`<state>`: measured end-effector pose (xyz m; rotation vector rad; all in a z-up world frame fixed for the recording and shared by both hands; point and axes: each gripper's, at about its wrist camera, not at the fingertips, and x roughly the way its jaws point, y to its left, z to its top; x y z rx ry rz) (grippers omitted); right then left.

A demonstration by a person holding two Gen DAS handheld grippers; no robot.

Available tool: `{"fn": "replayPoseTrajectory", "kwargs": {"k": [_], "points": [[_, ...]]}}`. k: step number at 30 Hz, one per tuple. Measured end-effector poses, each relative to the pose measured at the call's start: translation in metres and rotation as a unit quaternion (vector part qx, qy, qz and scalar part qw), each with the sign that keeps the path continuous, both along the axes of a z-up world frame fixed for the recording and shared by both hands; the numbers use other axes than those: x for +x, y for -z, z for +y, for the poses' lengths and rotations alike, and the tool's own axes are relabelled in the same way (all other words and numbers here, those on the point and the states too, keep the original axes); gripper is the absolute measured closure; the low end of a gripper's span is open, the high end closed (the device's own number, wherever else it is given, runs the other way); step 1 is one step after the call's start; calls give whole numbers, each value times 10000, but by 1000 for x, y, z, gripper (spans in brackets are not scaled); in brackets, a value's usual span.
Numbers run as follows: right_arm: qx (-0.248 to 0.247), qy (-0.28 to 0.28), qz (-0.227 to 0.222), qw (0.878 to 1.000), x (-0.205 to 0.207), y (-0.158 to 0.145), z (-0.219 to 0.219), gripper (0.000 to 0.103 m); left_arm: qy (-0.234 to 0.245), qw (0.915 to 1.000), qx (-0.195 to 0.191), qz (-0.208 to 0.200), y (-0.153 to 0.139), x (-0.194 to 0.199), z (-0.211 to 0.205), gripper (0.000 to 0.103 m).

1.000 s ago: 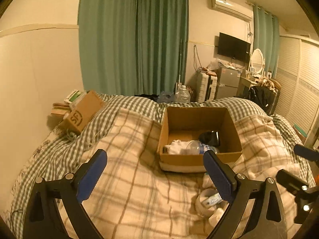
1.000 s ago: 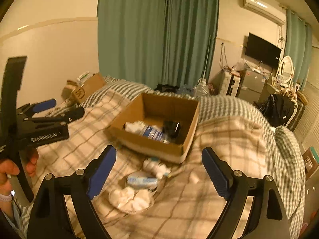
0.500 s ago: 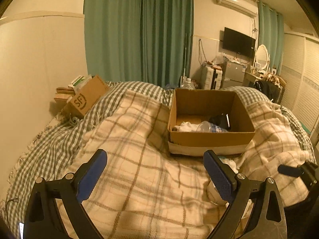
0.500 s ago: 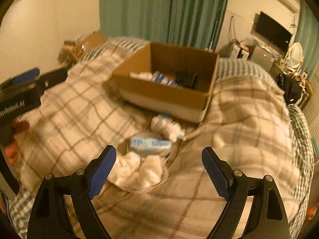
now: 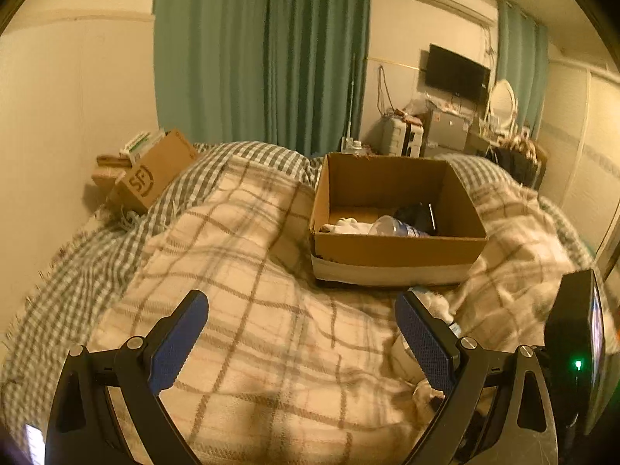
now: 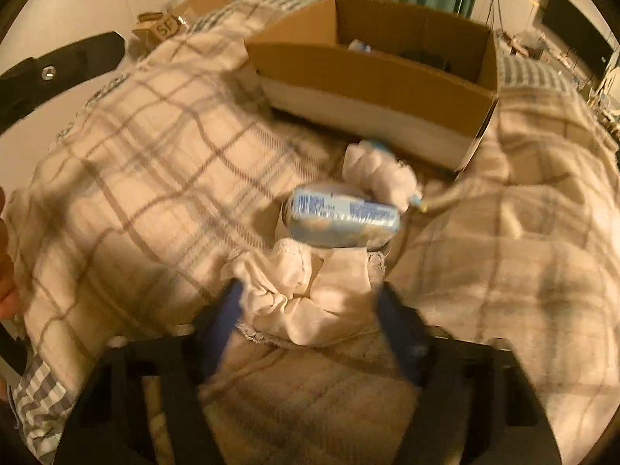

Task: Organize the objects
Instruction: 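Grasp the white lace cloth with the right gripper, then drop the cloth into the box with the right gripper while the left drops the toothpaste tube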

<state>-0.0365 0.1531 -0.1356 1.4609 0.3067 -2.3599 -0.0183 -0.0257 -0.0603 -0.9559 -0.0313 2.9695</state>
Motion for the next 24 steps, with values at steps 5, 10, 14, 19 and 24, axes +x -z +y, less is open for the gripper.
{"fn": "replayPoseTrajectory", "kwargs": {"k": [5, 10, 14, 19, 24], "points": [[-227, -12, 99, 9997, 3, -7, 6, 83, 152, 9997, -50, -185, 7, -3, 8, 3], [-184, 153, 798, 9965, 11, -45, 23, 85, 340, 9990, -144, -259, 14, -7, 23, 3], [-282, 438, 1233, 9910, 3, -79, 48, 85, 579, 9974, -159, -393, 22, -14, 45, 4], [-424, 598, 1365, 9879, -6, -92, 68, 85, 969, 9929, -282, -630, 39, -26, 77, 9], [-626, 547, 1186, 9895, -9, -81, 75, 85, 1276, 9859, -445, -991, 63, -38, 98, 23]]}}
